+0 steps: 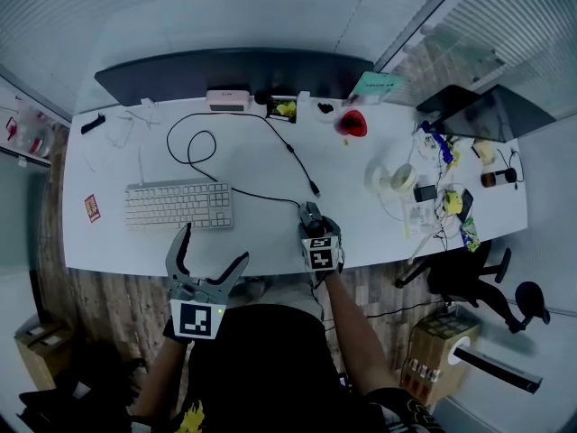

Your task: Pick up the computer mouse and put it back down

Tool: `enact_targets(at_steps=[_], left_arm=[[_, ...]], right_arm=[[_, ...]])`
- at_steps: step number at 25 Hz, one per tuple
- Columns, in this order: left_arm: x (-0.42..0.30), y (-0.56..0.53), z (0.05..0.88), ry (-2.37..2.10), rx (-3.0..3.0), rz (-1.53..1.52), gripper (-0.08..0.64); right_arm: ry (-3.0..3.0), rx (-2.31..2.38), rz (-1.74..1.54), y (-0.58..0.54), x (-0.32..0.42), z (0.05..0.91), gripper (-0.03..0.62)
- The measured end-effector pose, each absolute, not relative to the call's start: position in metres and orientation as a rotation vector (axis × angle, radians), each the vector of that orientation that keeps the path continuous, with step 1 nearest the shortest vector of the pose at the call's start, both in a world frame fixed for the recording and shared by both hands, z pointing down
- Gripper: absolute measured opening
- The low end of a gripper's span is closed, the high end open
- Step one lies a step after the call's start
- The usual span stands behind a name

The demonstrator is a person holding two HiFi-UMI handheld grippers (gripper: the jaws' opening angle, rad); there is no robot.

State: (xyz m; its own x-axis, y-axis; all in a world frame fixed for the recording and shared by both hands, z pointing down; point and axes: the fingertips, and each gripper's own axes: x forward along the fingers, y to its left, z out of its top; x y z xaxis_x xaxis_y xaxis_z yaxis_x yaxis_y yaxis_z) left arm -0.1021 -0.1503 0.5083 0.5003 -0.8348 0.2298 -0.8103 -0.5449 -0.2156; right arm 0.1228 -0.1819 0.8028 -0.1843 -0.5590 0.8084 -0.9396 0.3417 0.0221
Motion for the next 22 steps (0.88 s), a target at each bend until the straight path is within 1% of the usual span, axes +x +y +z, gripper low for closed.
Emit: enact_targets(at_steps=[6,11,14,22], left_arm=[[-0.102,-0.149,0.506,1.446,-2.647,-0.437,0.508],[-0.112,-0.150,0.505,1.577,-2.704,-0.365,0.508],[-0.122,-0.150,0.504,1.681,-2.717,-0.302,0.508],[-0.147,-0.153,0.502,1.745,-2.688,-0.319,0.508]], right_arm=[[-1.851,1.312,0.656,-0.178,0.124,0.813,0.305],[-1.842,1.320,0.655,-0.179,0.123,0.809,0.304],[-1.850,1.318,0.652,-0.179,0.120,0.799,0.304],[-1.892,1.348,0.644,-0.182,0.111,0.770,0.304]])
